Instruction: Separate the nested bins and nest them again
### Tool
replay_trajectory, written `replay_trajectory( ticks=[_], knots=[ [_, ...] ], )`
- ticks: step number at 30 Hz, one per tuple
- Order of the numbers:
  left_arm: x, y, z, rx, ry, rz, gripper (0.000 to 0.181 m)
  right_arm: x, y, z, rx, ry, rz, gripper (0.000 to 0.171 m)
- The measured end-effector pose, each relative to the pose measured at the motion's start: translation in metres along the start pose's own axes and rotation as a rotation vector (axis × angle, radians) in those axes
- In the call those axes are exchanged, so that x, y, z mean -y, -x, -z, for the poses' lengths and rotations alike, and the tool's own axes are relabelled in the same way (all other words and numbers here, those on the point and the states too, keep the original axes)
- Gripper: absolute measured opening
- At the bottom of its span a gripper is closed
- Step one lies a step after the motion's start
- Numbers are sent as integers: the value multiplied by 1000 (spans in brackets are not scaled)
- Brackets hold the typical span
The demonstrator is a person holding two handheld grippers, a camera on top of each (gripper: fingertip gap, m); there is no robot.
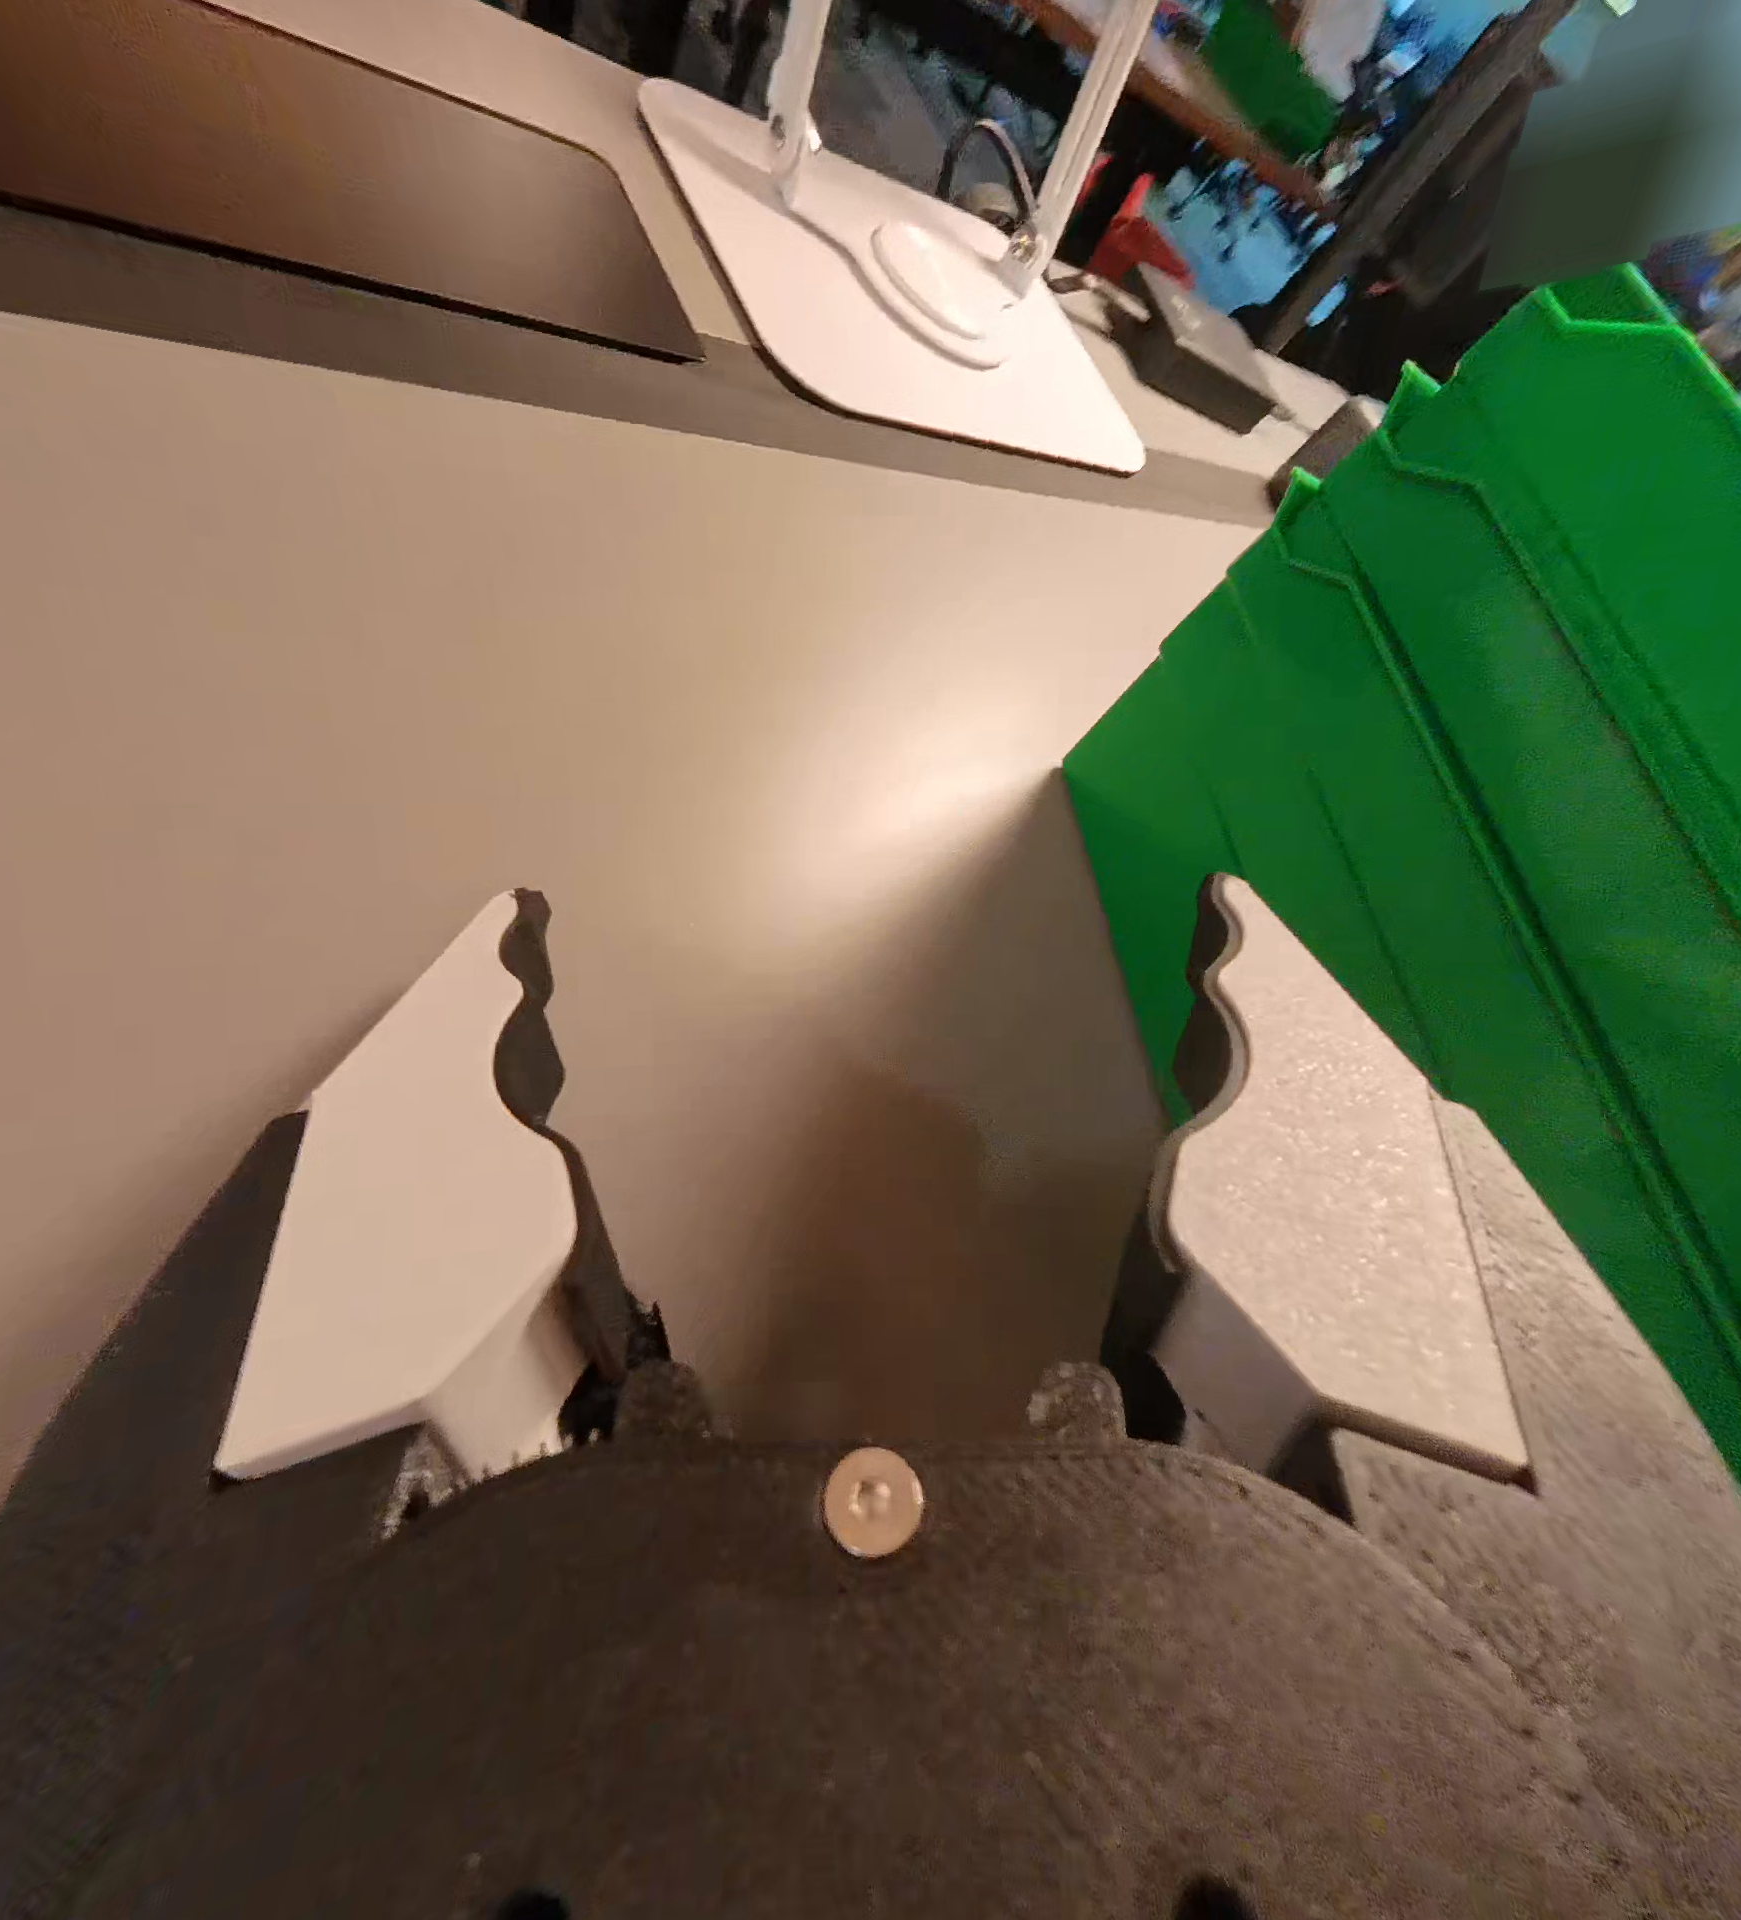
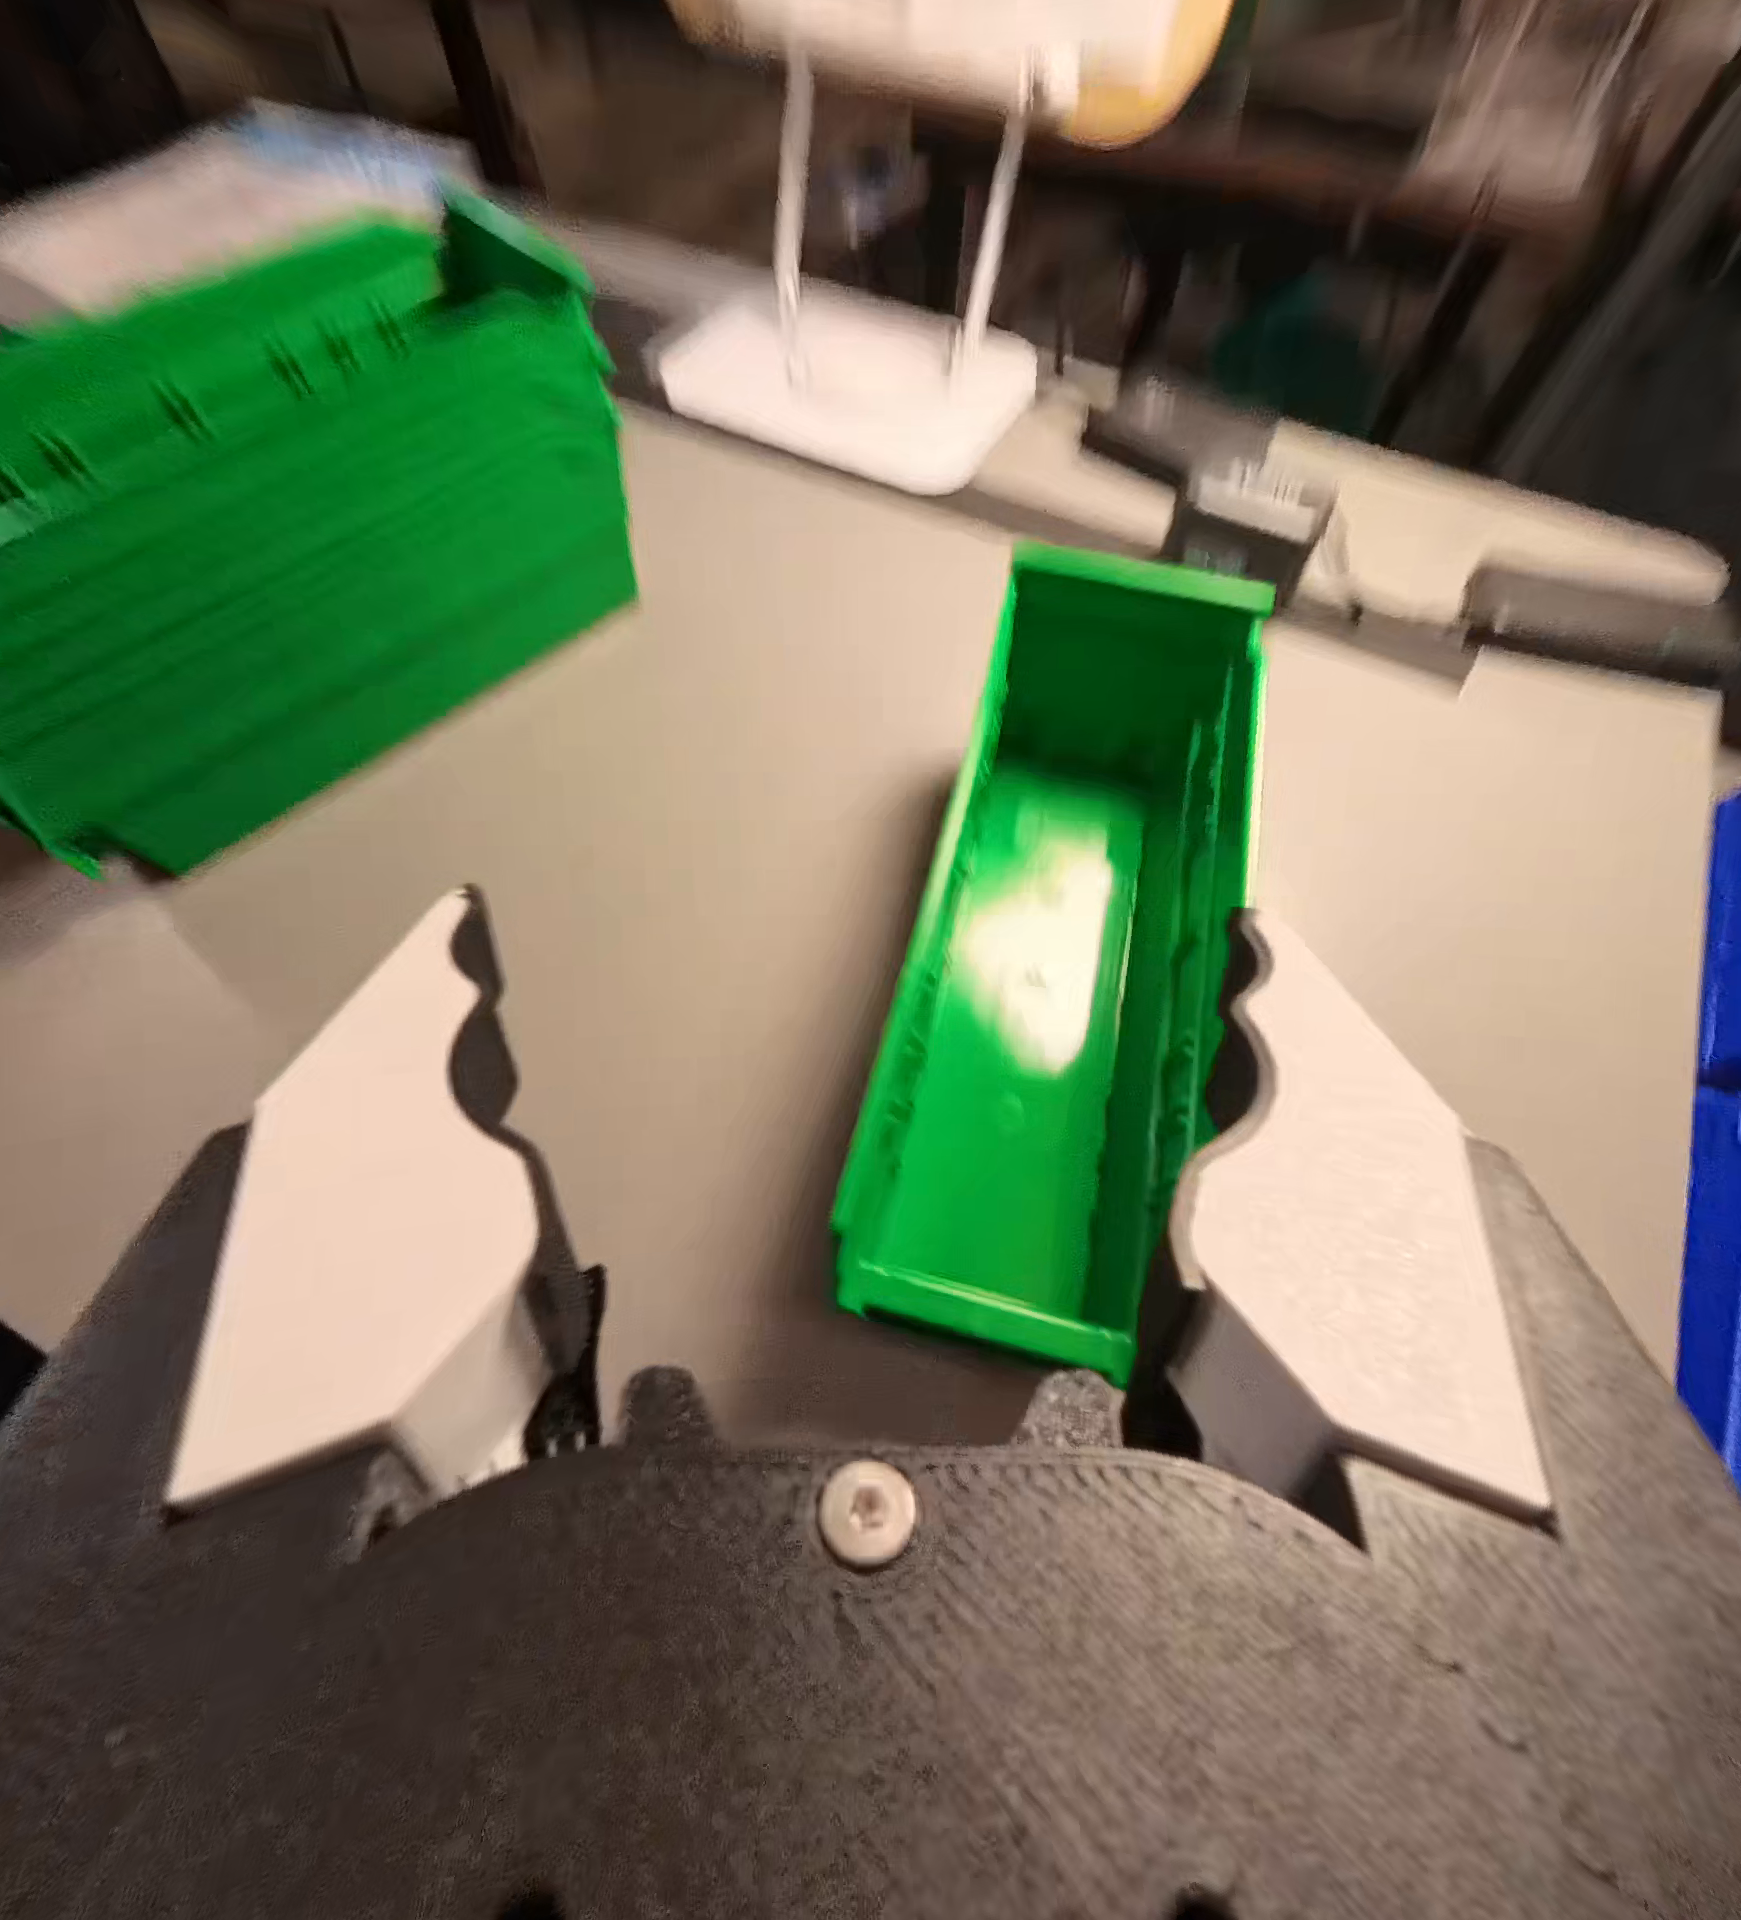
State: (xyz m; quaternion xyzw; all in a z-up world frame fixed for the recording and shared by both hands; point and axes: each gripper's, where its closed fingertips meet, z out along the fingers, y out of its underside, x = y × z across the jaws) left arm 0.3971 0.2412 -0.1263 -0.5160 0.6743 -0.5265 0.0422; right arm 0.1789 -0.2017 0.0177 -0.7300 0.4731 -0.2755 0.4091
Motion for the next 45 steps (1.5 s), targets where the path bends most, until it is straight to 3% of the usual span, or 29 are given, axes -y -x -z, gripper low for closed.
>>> replay_trajectory(
  ticks=[3,8,11,13,20,31,39,45],
  knots=[
    [5,-3,0,-69,-87,-3,115,-31,-35,-41,-7,275,-43,157],
    [5,-10,7,-163,-110,39,111,-62,-55,-81,-1,532,-72,158],
    [2,-9,4,-129,-95,26,108,-75,-59,-94,-24,647,-23,151],
    [-2,-14,4,-123,-93,23,108,-82,-64,-100,-41,700,9,134],
    [-9,-22,19,-70,-187,122,107,-80,-77,-102,-35,728,32,112],
    [-37,-56,65,-51,-398,298,107,-80,-95,-97,-8,749,74,100],
    [-62,-115,55,-175,-371,327,104,-55,-95,-98,23,720,88,97],
    [-64,-124,46,-210,-300,281,104,-38,-76,-97,70,697,97,95]
  ],
)
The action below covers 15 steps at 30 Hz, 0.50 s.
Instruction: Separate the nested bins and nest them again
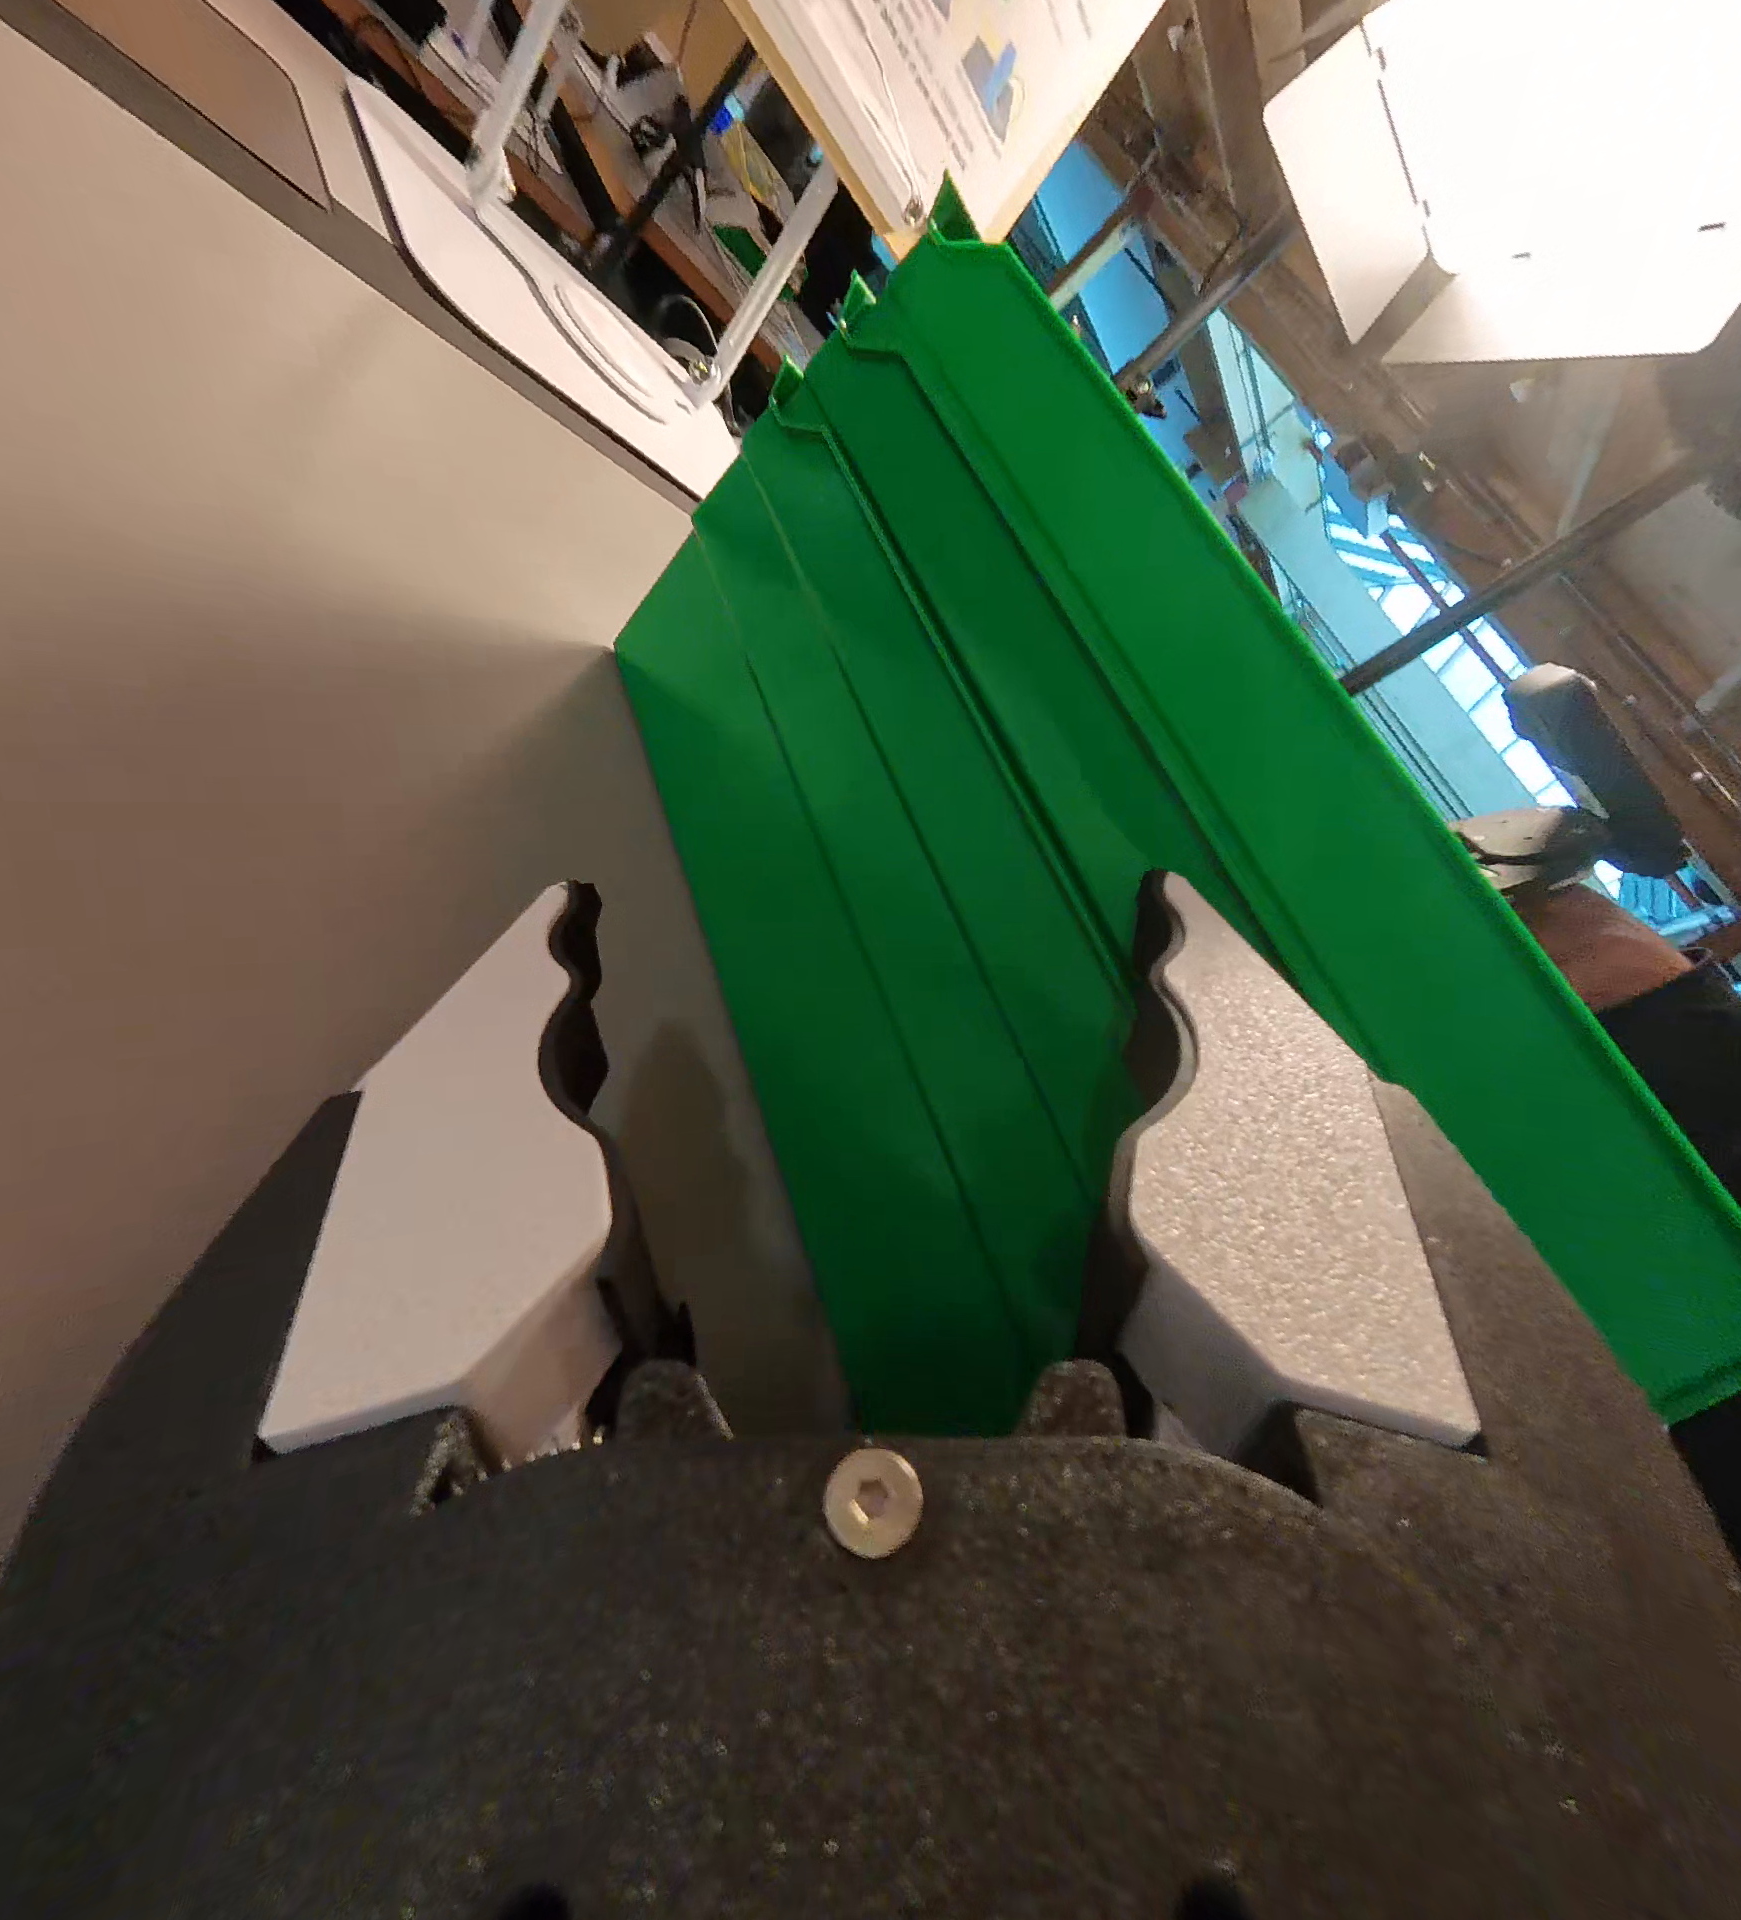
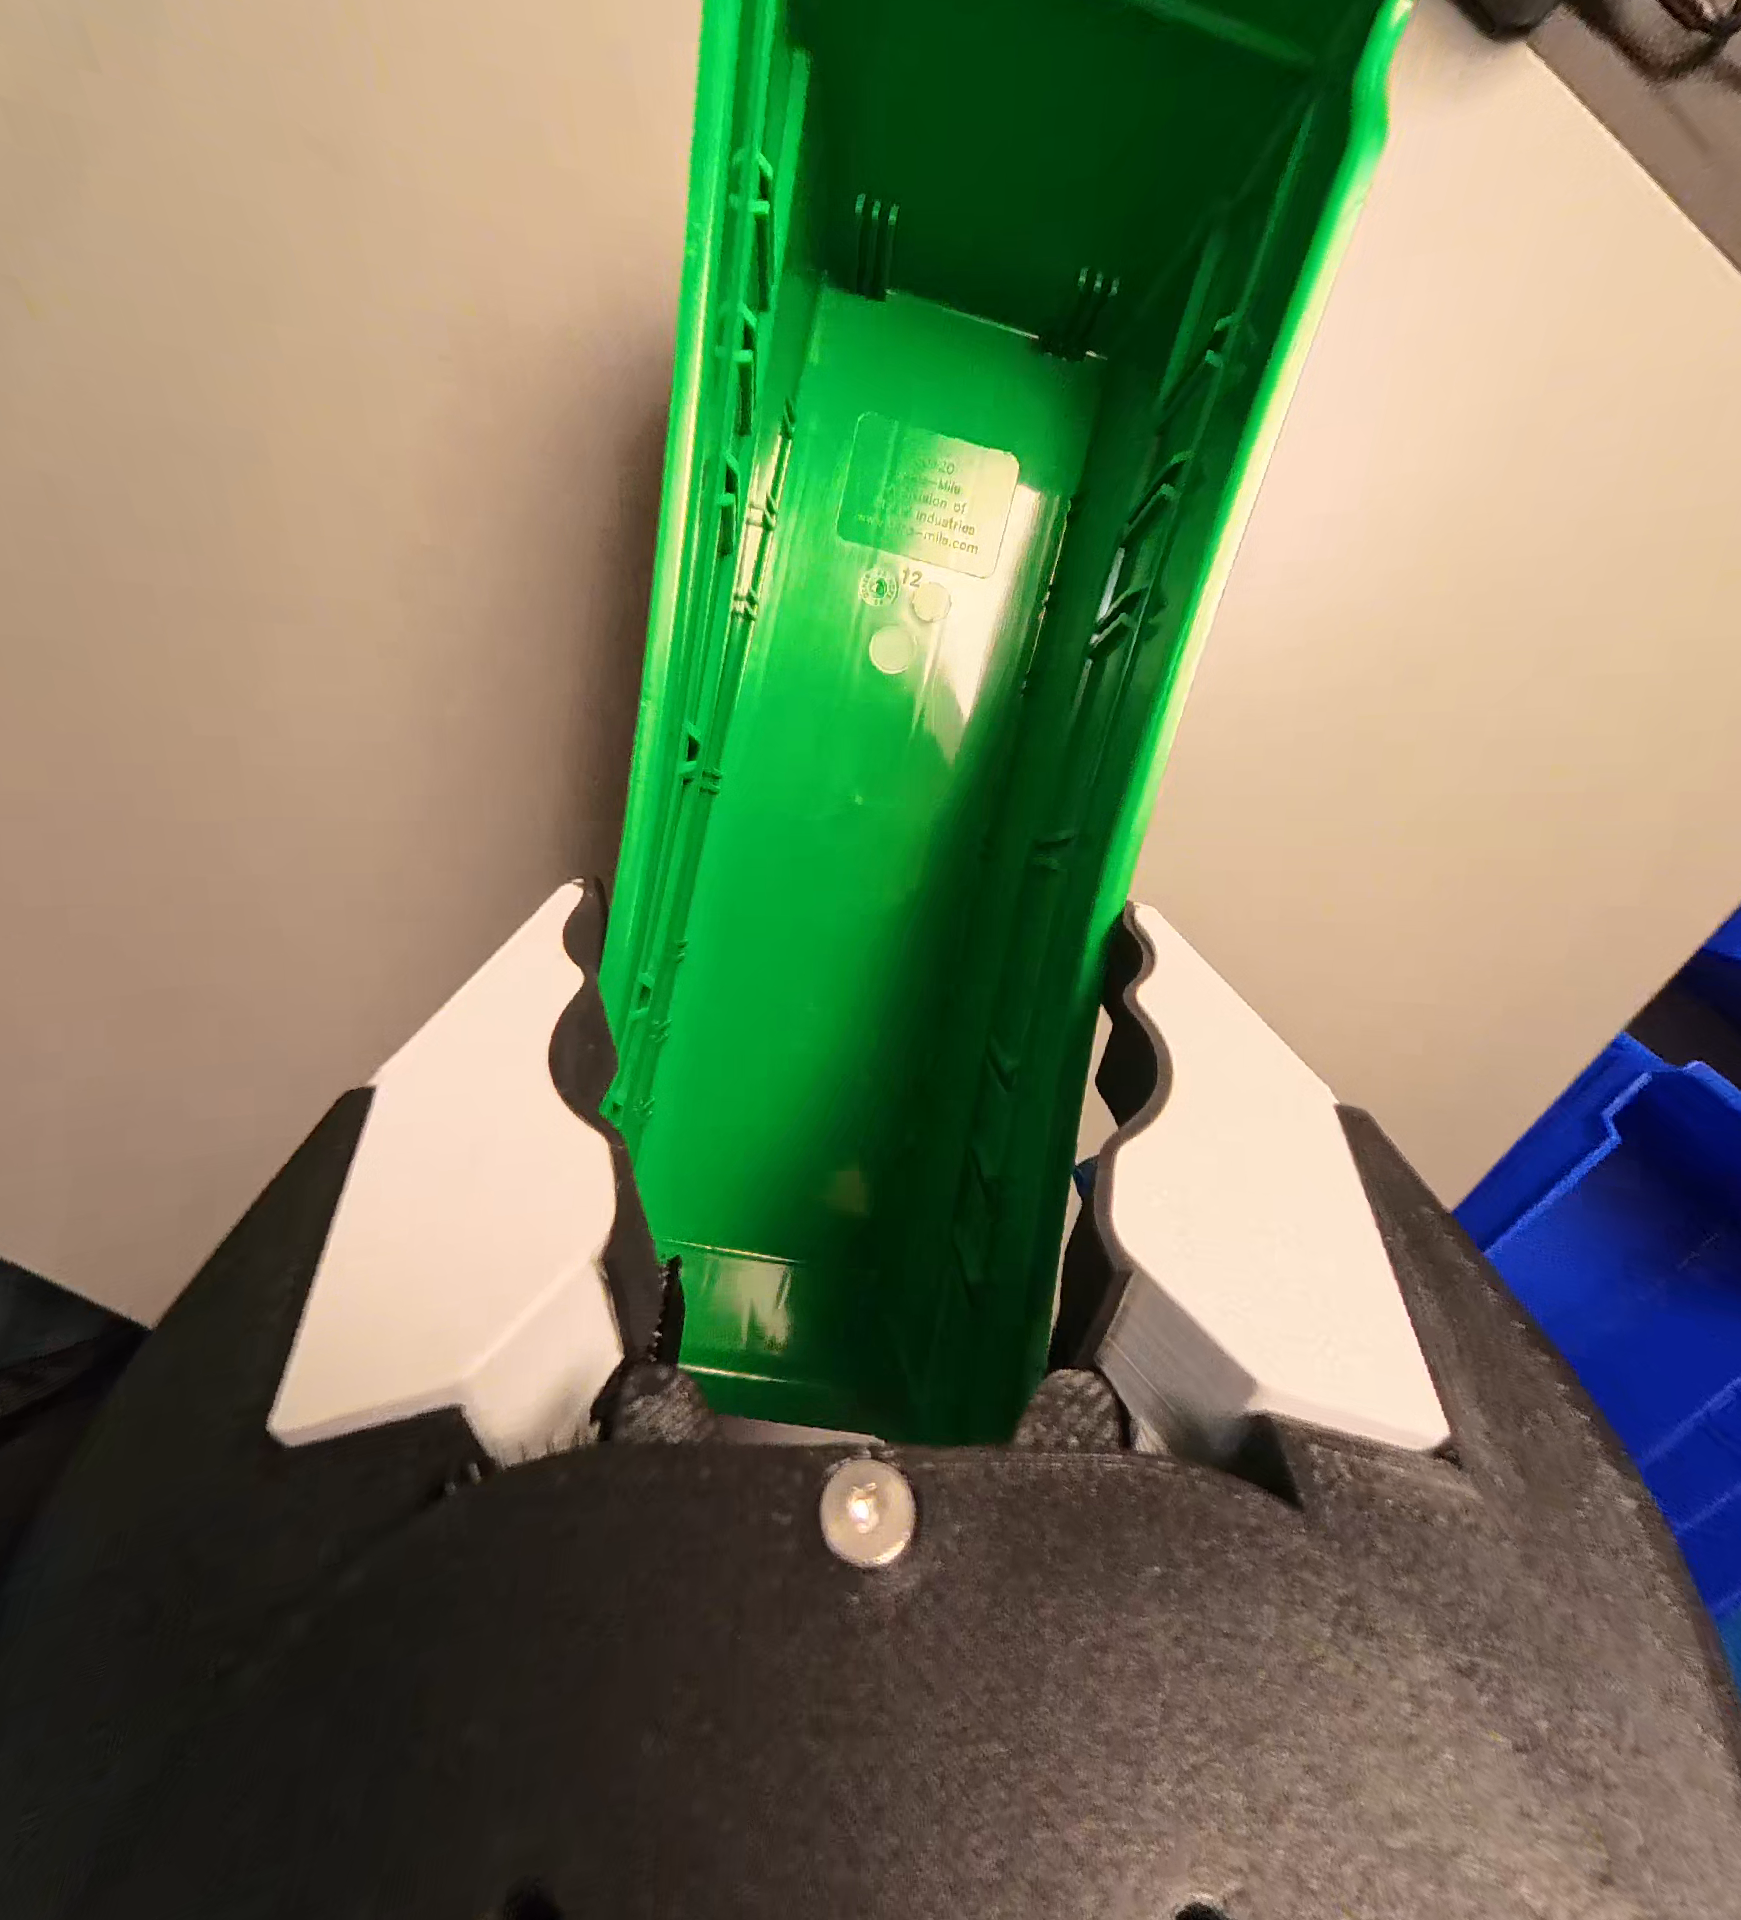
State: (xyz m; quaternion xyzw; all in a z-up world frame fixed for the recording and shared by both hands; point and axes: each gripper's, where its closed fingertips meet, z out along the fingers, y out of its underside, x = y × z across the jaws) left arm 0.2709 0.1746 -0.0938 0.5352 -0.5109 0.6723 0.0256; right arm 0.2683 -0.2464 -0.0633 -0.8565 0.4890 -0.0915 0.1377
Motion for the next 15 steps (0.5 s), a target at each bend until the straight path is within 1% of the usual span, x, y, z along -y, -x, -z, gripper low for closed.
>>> replay_trajectory(
  ticks=[3,6,8,10,11,15],
  knots=[
    [6,4,-7,-6,66,5,104,8,15,0,31,-17,11,94],
    [23,17,-16,38,80,-66,103,25,38,12,73,-51,37,94],
    [33,27,-23,57,64,-87,103,42,57,26,95,-88,66,94],
    [33,38,-28,64,58,-74,101,60,80,45,122,-127,104,94],
    [31,38,-28,47,64,-43,97,69,92,55,138,-148,123,94],
    [34,34,-22,0,32,-15,96,106,141,92,197,-220,186,95]
  ],
)
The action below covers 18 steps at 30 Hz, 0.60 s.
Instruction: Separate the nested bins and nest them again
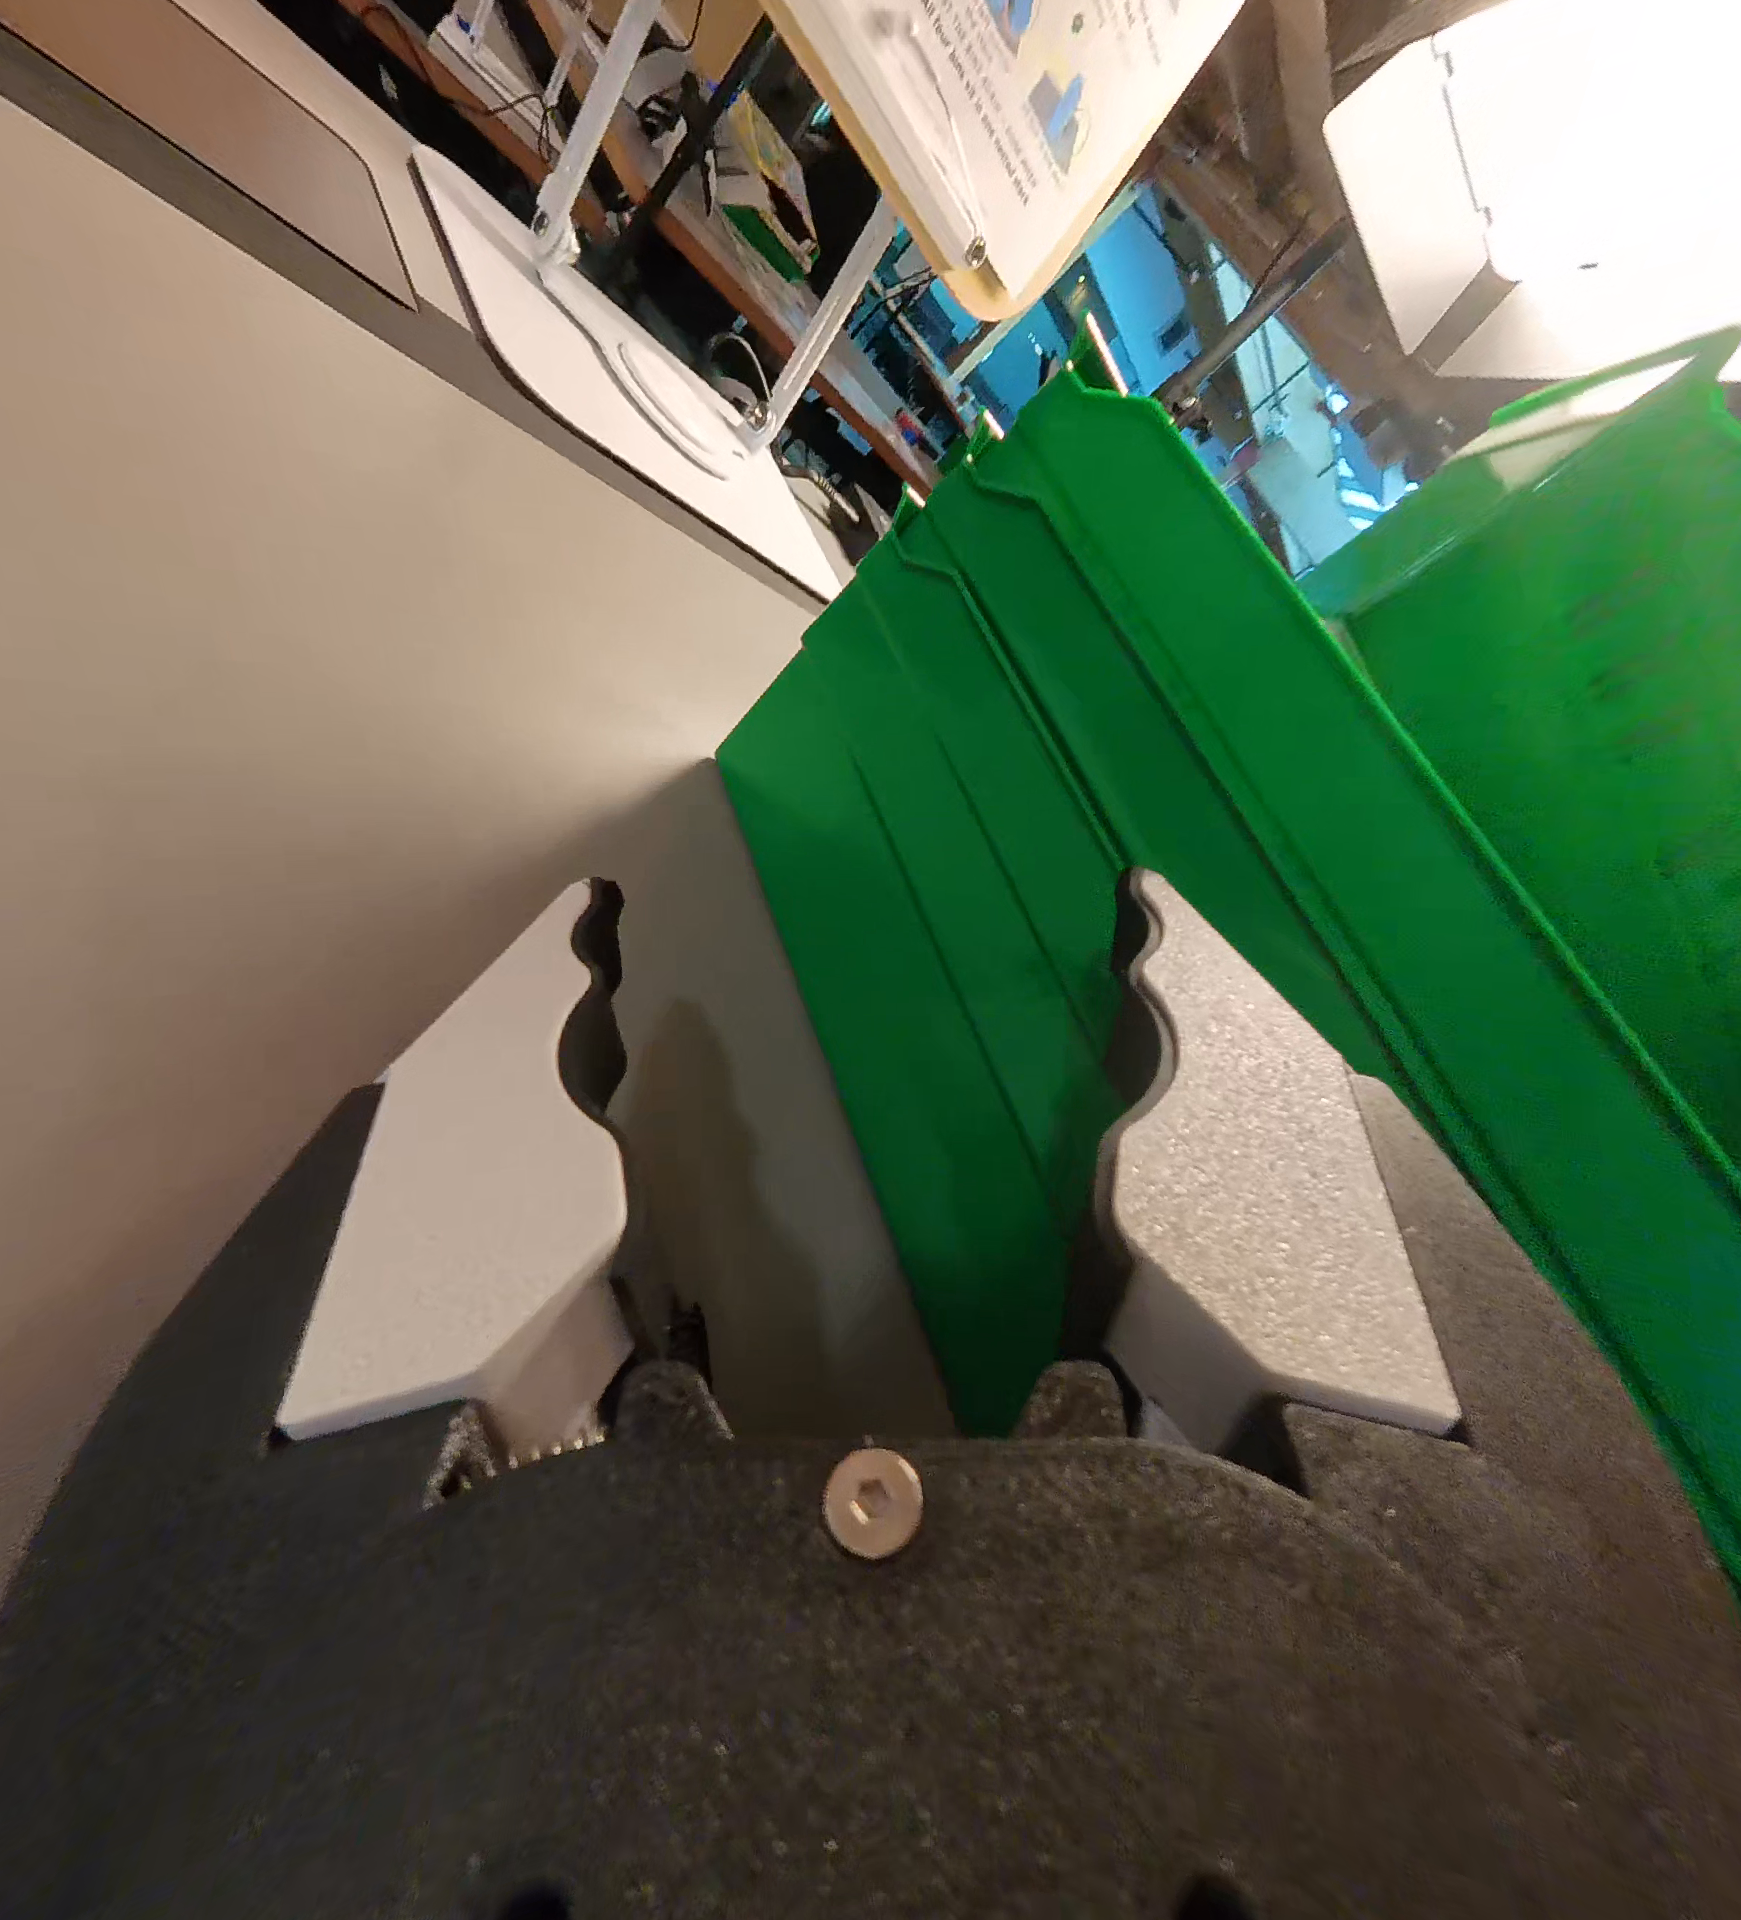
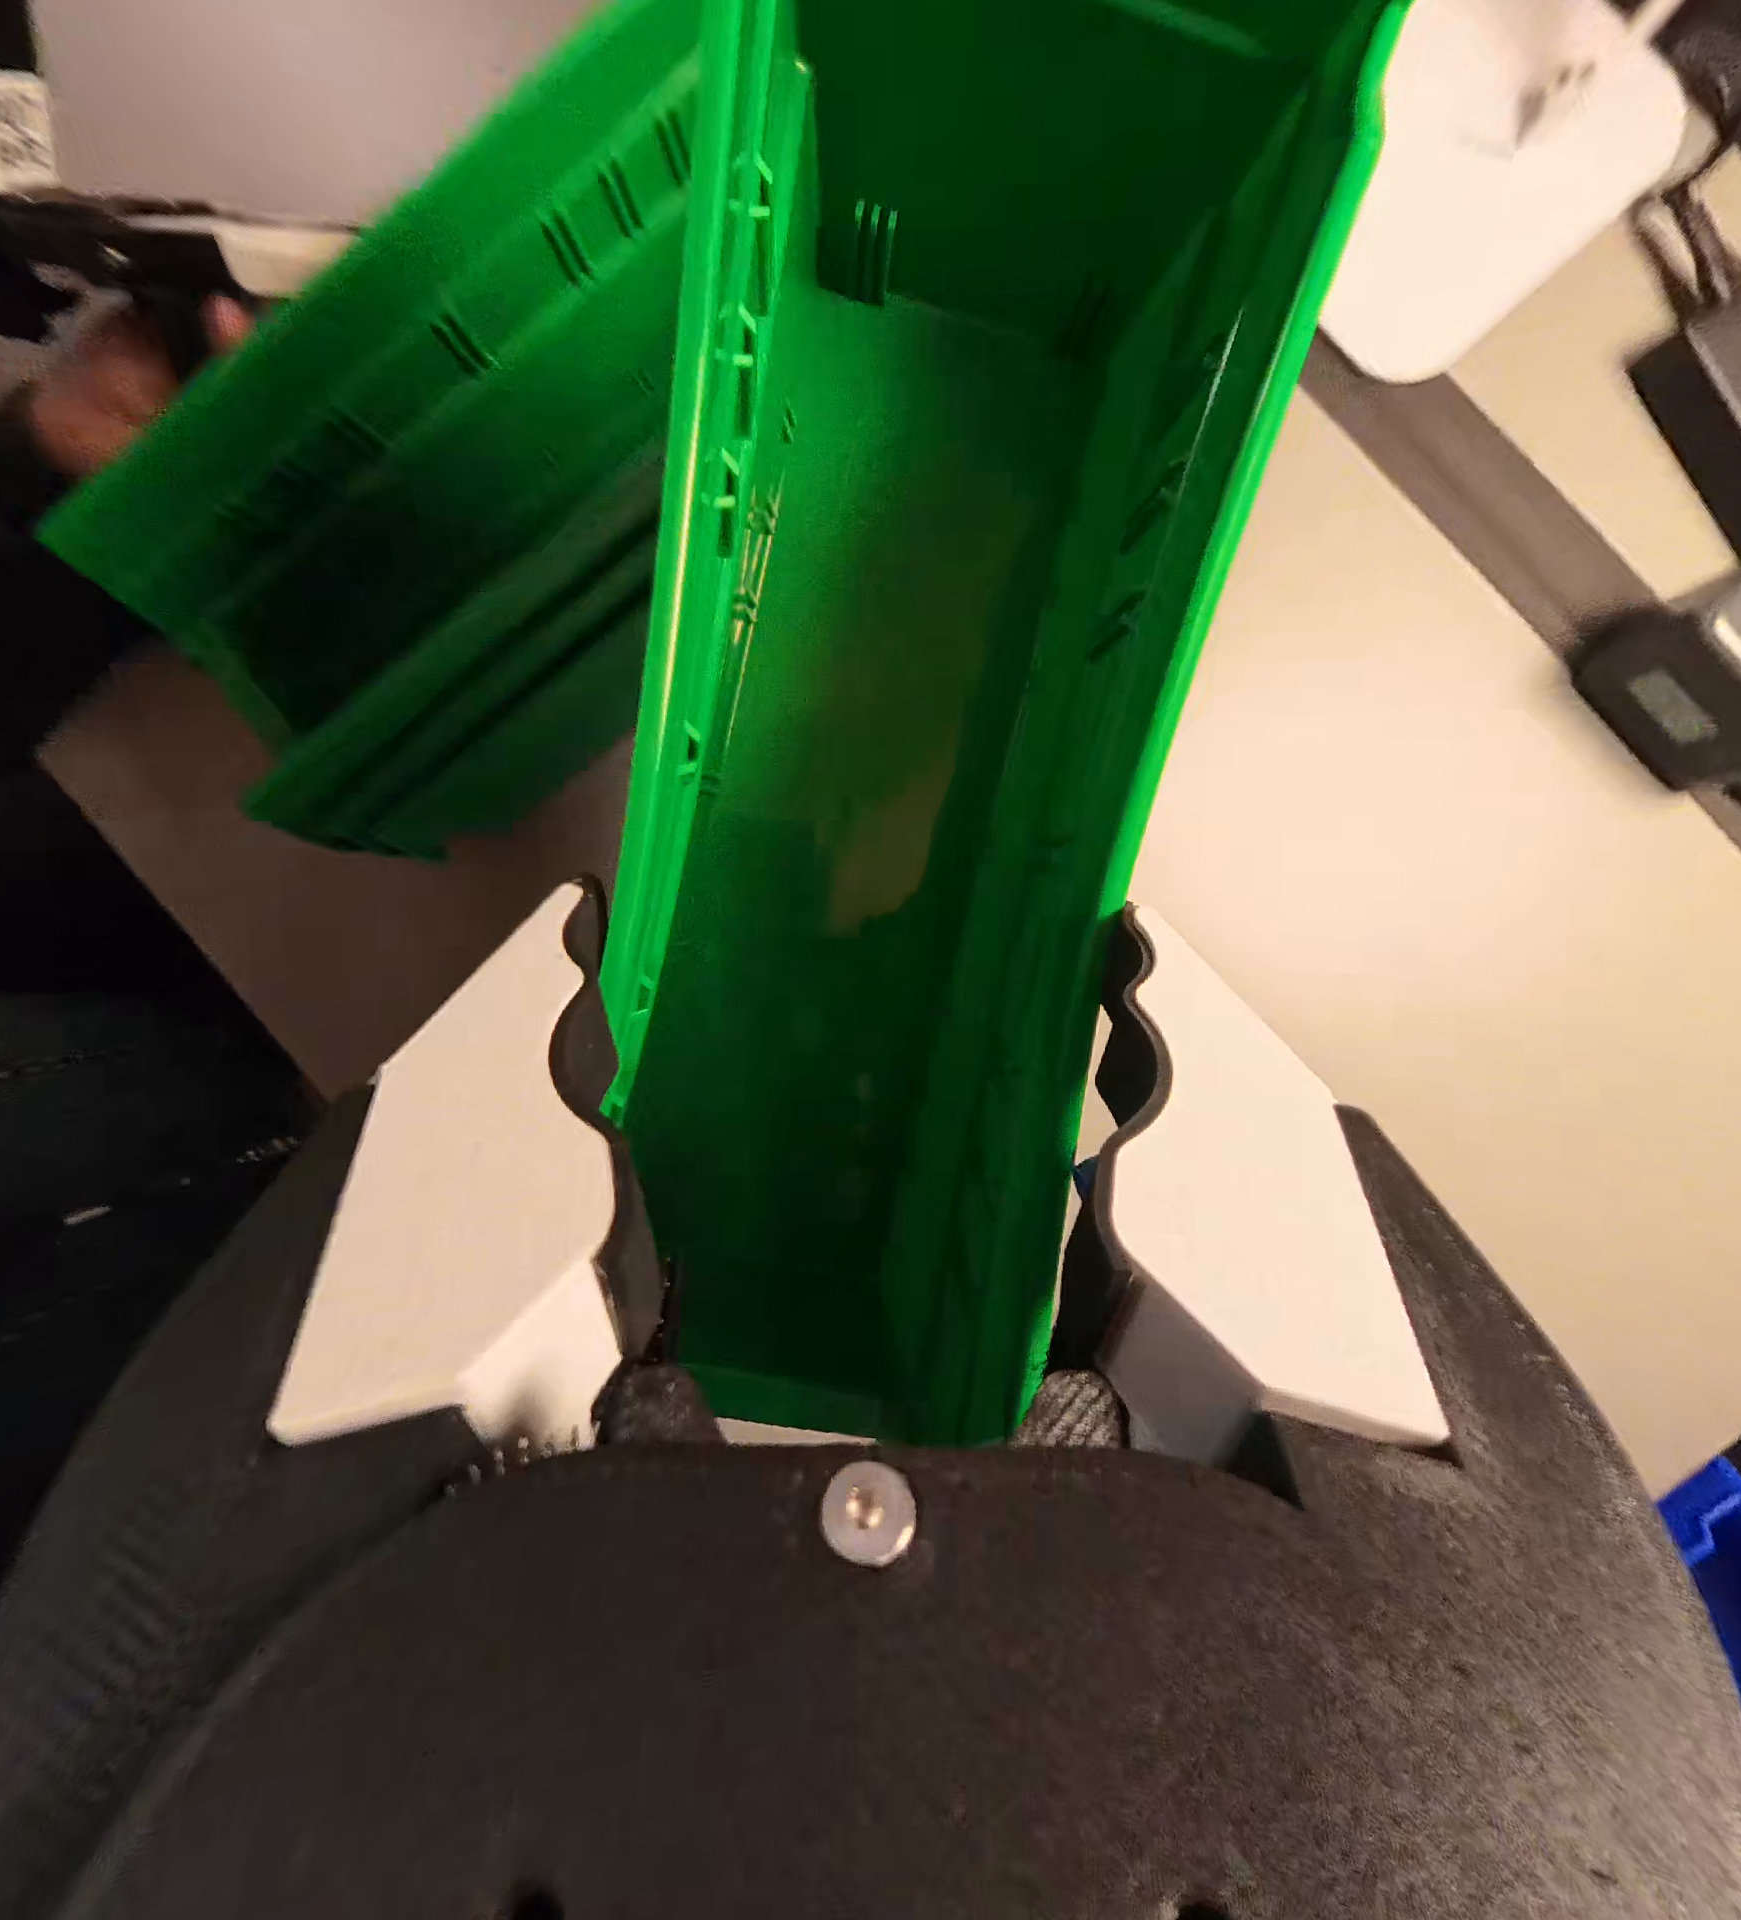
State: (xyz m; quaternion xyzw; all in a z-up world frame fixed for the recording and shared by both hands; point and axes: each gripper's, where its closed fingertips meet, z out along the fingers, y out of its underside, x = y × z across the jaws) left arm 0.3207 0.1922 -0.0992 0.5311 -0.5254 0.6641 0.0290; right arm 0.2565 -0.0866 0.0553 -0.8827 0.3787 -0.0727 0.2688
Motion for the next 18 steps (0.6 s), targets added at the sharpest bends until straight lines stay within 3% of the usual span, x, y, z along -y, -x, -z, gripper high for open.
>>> replay_trajectory(
  ticks=[6,18],
  knots=[
    [0,-3,2,-21,-5,-7,96,49,46,-10,-3,4,29,96],
    [-5,-9,25,-11,-22,-58,95,75,87,-50,-213,172,-55,102]
  ],
)
